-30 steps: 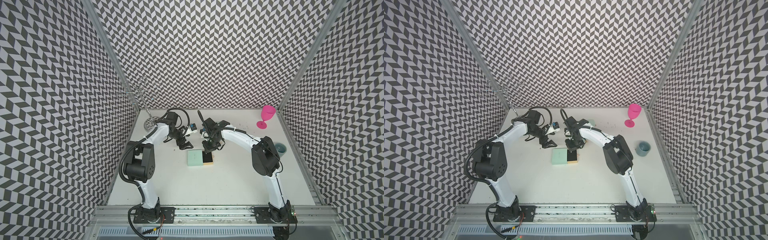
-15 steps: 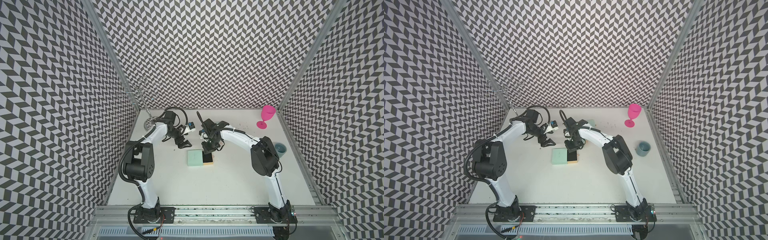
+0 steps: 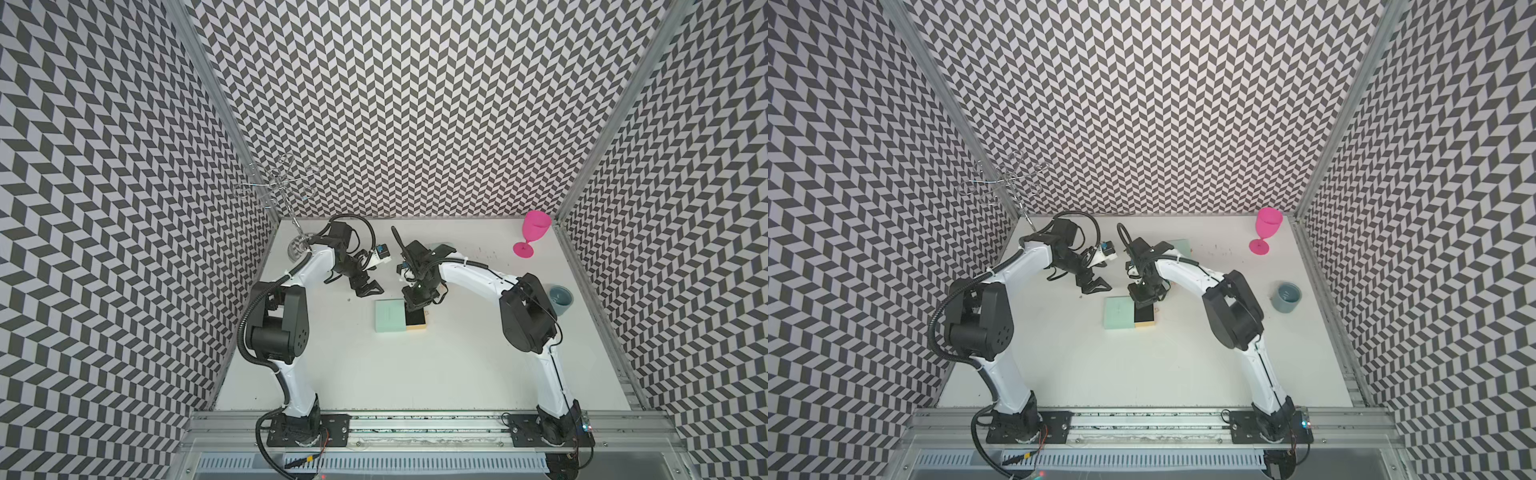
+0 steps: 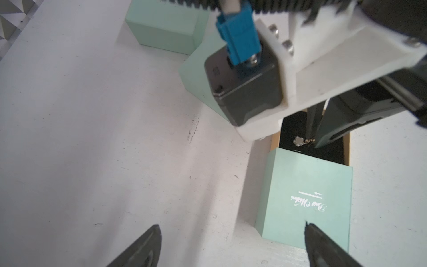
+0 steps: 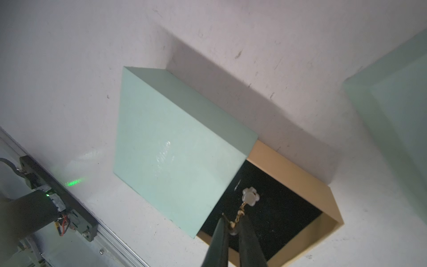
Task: Place the earrings into the drawer-style jewelry box
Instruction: Insert the earring into the inner lining.
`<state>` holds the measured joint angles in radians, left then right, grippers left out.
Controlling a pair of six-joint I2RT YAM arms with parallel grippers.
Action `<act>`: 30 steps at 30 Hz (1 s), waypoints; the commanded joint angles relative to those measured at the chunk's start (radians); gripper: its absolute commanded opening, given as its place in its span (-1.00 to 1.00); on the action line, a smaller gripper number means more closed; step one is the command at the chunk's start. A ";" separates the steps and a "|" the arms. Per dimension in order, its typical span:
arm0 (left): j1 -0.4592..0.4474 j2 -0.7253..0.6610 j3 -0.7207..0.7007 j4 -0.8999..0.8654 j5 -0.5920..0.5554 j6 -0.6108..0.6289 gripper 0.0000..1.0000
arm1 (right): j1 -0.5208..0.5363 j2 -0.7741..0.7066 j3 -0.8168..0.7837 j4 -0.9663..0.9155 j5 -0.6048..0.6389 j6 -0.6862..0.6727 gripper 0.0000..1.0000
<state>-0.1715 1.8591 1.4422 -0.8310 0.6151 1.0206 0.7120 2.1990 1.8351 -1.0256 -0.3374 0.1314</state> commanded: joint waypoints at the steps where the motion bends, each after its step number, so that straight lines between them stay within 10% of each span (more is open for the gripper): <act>1: 0.003 0.013 0.029 -0.005 0.018 0.019 0.94 | 0.007 0.019 -0.009 -0.002 0.002 -0.010 -0.76; 30: -0.017 0.024 0.021 -0.047 0.004 0.086 0.92 | 0.005 0.034 0.063 -0.021 0.096 -0.022 -0.73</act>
<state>-0.1837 1.8725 1.4422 -0.8478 0.6136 1.0733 0.7124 2.2063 1.8748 -1.0439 -0.2642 0.1295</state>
